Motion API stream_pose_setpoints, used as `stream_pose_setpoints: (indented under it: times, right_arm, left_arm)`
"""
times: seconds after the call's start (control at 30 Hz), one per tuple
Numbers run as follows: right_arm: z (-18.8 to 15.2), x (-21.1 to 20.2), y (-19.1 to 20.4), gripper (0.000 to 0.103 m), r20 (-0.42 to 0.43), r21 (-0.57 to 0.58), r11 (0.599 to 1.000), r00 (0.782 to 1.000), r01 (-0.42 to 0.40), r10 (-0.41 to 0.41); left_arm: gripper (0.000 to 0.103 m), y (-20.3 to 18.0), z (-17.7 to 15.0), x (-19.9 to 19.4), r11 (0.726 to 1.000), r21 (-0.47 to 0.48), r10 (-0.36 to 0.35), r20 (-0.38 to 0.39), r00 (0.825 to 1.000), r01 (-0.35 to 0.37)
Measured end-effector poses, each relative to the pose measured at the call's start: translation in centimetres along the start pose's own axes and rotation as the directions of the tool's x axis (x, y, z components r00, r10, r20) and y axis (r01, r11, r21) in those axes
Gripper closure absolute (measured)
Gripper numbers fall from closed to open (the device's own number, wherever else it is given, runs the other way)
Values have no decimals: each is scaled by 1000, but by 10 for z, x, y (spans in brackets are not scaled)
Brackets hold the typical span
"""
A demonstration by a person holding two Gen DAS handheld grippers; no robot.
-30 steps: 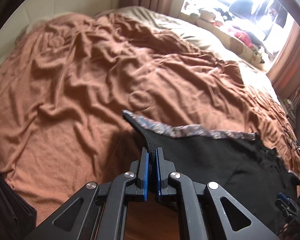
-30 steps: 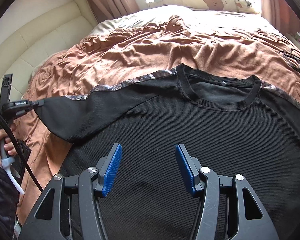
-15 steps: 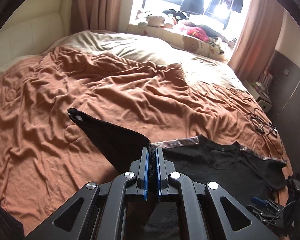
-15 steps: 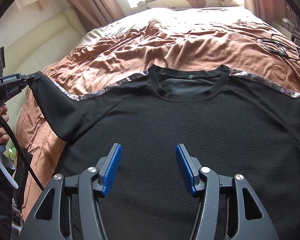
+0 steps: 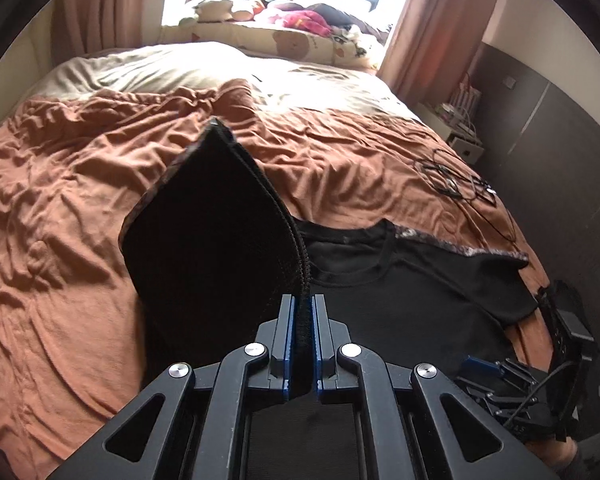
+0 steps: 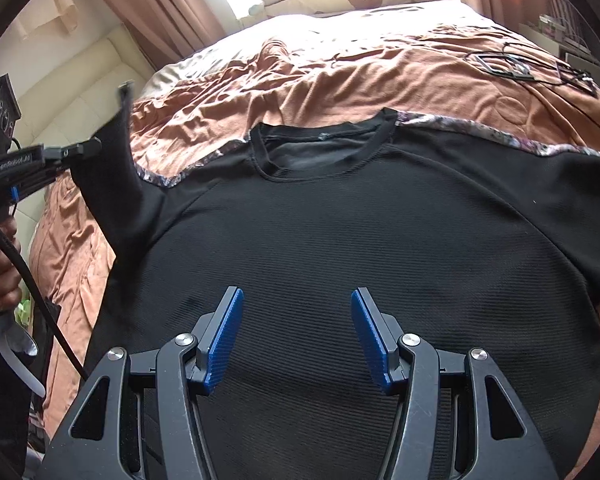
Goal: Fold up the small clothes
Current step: 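Lift the gripped side with the left gripper and fold it toward the collar, then open the left gripper to release the folded side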
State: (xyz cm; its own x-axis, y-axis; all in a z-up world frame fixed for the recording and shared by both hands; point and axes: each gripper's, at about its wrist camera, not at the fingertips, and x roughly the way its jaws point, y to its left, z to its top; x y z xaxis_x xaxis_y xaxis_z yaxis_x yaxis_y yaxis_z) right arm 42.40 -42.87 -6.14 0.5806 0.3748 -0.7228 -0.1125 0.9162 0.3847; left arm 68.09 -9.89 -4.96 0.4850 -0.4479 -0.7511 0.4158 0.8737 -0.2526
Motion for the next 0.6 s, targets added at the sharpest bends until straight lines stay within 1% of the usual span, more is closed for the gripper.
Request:
stream_pose_setpoints:
  times: [0.03,0.07,0.1,0.13,0.17,0.2,0.33,0.47,0.6]
  right_arm:
    - [0,-1,-2,49,-3,11,1000,1000,1,-1]
    - [0,-3,-4,49,-6,18,1000,1000,0,1]
    - [-1,-4,-4,49,-7,17,1000,1000,-3,3]
    - [-1,-5,-4,49,-8,12,1000,1000,-5,5]
    - [-2,-5,-5,48,-12,10,1000,1000,-5,5]
    - [-2,-5,-6,47,-17,12,1000,1000,-9,9]
    - [1,6,-5,46,-45,26,999,999,-25,26]
    - [14,18,-1,45,-57,25,999,997,-43,44]
    - [29,36,5,45,-65,19,998,996,-54,55]
  left_arm:
    - [95,-4,-4,2,1000,10,-15,-14,1000,15]
    - [88,-7,-6,3,1000,14,-27,-28,999,27]
    - [76,-9,-9,2,999,16,-35,-38,999,36]
    - [69,-10,-10,-1,999,19,-33,-34,999,33]
    - [57,-10,-12,-4,1000,22,-19,-21,1000,20]
    - [52,-8,-13,-8,1000,24,0,-8,1000,0]
    - [52,12,-17,-13,998,-10,62,-5,998,-62]
    - [52,39,-25,-7,988,-47,144,-27,989,-145]
    - [52,70,-39,0,980,-84,178,-59,982,-182]
